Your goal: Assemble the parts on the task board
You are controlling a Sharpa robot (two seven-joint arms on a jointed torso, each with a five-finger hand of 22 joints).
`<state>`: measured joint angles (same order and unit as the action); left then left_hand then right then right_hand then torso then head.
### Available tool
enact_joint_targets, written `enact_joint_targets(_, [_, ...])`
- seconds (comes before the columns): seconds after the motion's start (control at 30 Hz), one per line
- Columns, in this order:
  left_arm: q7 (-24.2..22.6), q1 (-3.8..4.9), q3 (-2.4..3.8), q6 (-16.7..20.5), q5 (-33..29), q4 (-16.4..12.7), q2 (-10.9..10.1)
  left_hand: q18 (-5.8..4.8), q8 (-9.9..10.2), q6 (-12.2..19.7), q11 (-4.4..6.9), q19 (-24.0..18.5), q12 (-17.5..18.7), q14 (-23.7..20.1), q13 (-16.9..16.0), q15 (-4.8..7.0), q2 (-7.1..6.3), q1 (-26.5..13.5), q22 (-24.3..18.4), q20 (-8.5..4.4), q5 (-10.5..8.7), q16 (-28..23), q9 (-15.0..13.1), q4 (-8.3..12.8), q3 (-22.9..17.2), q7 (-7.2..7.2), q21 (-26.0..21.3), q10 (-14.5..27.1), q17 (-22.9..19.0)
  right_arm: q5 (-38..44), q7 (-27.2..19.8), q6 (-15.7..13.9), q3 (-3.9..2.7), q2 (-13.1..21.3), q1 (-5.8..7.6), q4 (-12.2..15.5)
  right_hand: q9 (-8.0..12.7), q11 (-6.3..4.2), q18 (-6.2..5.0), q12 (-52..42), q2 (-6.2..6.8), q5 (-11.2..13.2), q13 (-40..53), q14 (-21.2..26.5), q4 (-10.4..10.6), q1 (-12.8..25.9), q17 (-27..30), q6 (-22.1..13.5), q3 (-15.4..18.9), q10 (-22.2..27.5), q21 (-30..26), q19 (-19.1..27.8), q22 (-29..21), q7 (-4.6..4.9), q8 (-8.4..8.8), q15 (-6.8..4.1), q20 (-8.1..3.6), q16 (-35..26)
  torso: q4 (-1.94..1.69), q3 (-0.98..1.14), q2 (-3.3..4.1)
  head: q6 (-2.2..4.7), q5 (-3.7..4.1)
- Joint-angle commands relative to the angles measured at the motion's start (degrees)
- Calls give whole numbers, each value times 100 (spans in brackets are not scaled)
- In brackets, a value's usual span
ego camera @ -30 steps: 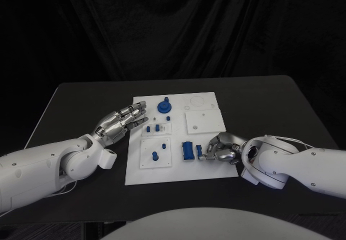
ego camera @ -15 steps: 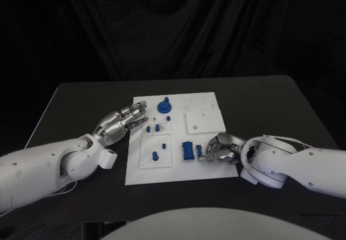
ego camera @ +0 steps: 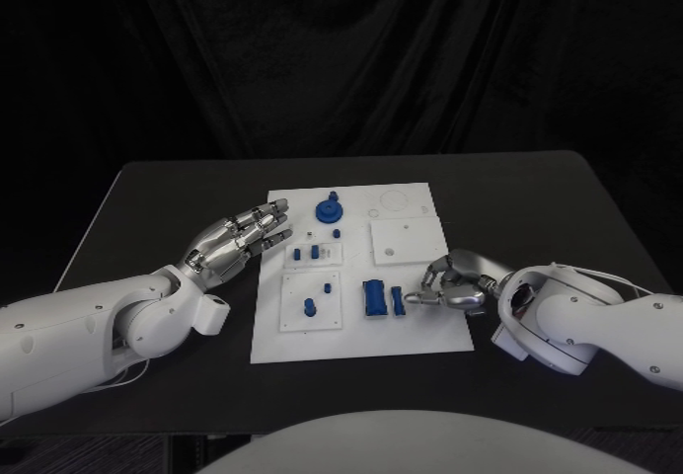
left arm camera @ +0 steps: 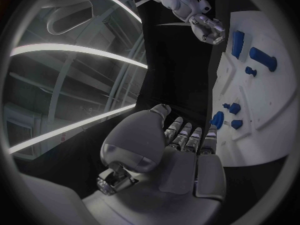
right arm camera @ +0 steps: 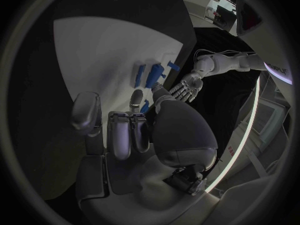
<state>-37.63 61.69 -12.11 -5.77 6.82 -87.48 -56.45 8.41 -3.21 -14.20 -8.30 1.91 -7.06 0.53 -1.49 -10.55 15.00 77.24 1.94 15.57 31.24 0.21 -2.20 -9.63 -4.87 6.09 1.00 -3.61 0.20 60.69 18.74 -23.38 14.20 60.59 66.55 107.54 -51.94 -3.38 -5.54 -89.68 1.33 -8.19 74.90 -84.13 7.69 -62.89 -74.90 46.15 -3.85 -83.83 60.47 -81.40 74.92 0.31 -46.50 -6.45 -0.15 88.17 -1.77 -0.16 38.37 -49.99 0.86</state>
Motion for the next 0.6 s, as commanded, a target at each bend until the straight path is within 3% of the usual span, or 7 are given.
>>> enact_joint_targets(0.03, [-238, 18, 4, 311, 5, -111, -53, 83, -30, -31, 64, -19, -2, -1, 1, -11, -38, -28, -1, 26, 29, 4, -3, 0, -31, -26, 23, 3, 1, -672, -830, -990, -13, 38, 189, 5, 160, -67, -203, -32, -122, -1245, 1510, -272, -29, -245, -99, 71, -69, -617, -794, 293, 450, 6, 174, -7, -37, -284, -2, -1, -5, -1, -43])
enact_joint_targets(0.07, [-234, 35, 4, 334, 5, -147, -71, 83, -30, -33, 75, -22, 2, -2, 2, -11, -41, -31, -4, 24, 29, 4, -3, 0, -35, -24, 21, 7, 0, -800, -1074, -1149, -13, 52, 267, -16, 243, -80, -215, -32, -123, -2055, 1510, -235, -139, -471, 118, 213, -245, -617, -1029, 358, 366, -76, 232, -73, -43, -394, -3, 0, -9, -1, -61])
enact_joint_targets(0.17, [-235, 116, 5, 405, 4, -238, -103, 82, -33, -41, 95, -36, 7, -12, 3, 11, -61, -44, -16, 3, 27, -1, -3, -6, -38, -15, 12, 15, -4, -1176, -1769, -1580, -12, 100, 465, -74, 359, -87, -254, -32, -26, -2846, 1510, -170, -217, -622, 483, 270, -523, -617, -1380, 433, 228, -82, 371, -83, -54, -600, -2, 4, -35, -1, -141])
enact_joint_targets(0.33, [-283, 244, 5, 493, 4, -299, -81, 85, -40, -63, 93, -57, 0, -30, 1, 93, -87, -74, -34, -74, 21, -10, -3, -32, -45, 10, -2, 15, -11, -1927, -2968, -1832, -5, 32, 670, -338, 464, -50, -293, -32, 91, -3026, 1510, -39, -174, -580, 1032, 300, -825, -617, -1830, 550, 54, -45, 493, -41, -14, -929, 16, 19, -108, -1, -222])
enact_joint_targets(0.4, [-326, 279, 5, 520, 4, -297, -46, 94, -44, -79, 89, -66, -10, -43, -1, 179, -100, -87, -43, -148, 17, -15, -3, -46, -60, 36, -8, 10, -16, -2362, -3580, -1731, -1, -63, 705, -520, 512, 25, -409, 269, 111, -2910, 1120, 286, -119, -612, 1803, 257, -1004, -291, -2790, 964, -263, 21, 557, 49, 61, -1408, 36, 28, -153, -1, -277])
enact_joint_targets(0.5, [-385, 309, 4, 509, 4, -259, 38, 108, -53, -108, 118, -74, -6, -53, 1, 244, -111, -91, -52, -197, 17, -21, -6, -54, -78, 64, -14, 15, -20, -3127, -4449, -1404, 2, -221, 669, -816, 705, 333, -395, 1806, 160, -2827, -565, 1892, 39, -787, 4241, 33, -1338, 1553, -3830, 1874, -650, 291, 780, 403, 351, -3084, 81, 50, -286, -1, -319])
enact_joint_targets(0.6, [-421, 319, 4, 476, 4, -199, 134, 109, -49, -93, 116, -75, 2, -53, 2, 248, -111, -91, -53, -201, 18, -21, -3, -54, -81, 66, -15, 20, -20, -3648, -5057, -1080, 3, -294, 560, -1003, 876, 665, -285, 3466, 163, -2764, -2227, 3028, 164, -997, 4434, -145, -1515, 3814, -4485, 2672, -963, 552, 877, 798, 646, -3574, 77, 58, -393, -1, -306])
